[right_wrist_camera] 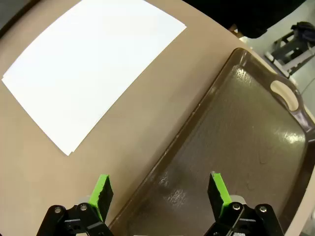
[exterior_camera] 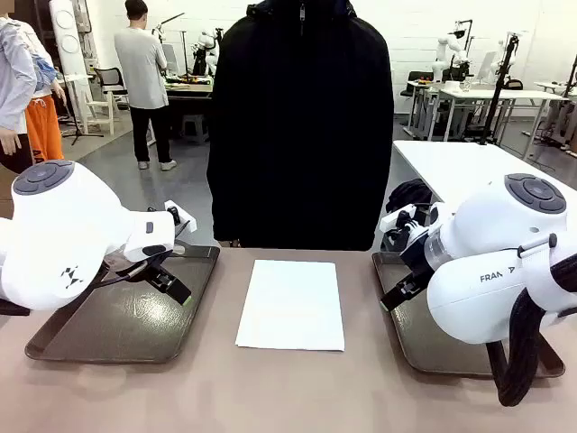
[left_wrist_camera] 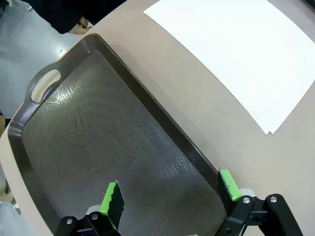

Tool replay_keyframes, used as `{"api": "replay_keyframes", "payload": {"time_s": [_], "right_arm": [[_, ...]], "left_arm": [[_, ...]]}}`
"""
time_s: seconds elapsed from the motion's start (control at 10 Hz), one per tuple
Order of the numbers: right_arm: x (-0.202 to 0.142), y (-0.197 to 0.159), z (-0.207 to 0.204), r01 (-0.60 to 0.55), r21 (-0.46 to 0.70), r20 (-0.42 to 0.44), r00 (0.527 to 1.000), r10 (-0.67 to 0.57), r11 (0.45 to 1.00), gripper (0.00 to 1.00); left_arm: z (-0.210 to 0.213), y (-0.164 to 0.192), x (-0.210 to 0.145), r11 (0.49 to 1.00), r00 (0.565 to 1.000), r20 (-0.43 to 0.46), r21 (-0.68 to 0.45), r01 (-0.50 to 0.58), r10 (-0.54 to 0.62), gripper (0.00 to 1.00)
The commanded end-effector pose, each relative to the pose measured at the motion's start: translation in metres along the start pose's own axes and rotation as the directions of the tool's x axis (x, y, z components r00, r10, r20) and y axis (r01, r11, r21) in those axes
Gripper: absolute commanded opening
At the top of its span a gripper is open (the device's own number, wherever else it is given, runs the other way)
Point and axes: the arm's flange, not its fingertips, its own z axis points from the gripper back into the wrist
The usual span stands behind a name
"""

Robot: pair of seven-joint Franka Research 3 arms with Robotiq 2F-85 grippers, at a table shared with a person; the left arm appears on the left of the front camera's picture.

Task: Sort the A4 documents.
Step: Receive the A4 Paper.

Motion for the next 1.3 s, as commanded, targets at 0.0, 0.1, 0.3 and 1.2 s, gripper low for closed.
{"api": "replay_keyframes", "payload": {"time_s": [0.0, 0.1, 0.3, 1.2], "right_arm": [[-0.0001, 0.0001, -0.0001, 0.000, 0.000, 0.000, 1.000, 0.000, 1.000, 1.00], [-0.0001, 0.0001, -0.0001, 0.000, 0.000, 0.000, 1.000, 0.000, 1.000, 1.00], [-0.0001, 0.0001, -0.0001, 0.000, 0.000, 0.000, 1.000, 0.000, 1.000, 1.00], [-0.0001, 0.0001, -0.0001, 0.000, 0.000, 0.000, 1.000, 0.000, 1.000, 1.00]], "left_arm": [[0.0001, -0.0001, 0.0001, 1.000, 1.000, 0.000, 0.000, 0.000, 0.000, 1.00], [0.0001, -0.0001, 0.0001, 1.000, 1.000, 0.000, 0.000, 0.000, 0.000, 1.00], [0.0001, -0.0001, 0.0001, 1.000, 1.000, 0.000, 0.000, 0.000, 0.000, 1.00], [0.0001, -0.0001, 0.0001, 1.000, 1.000, 0.000, 0.000, 0.000, 0.000, 1.00]]}}
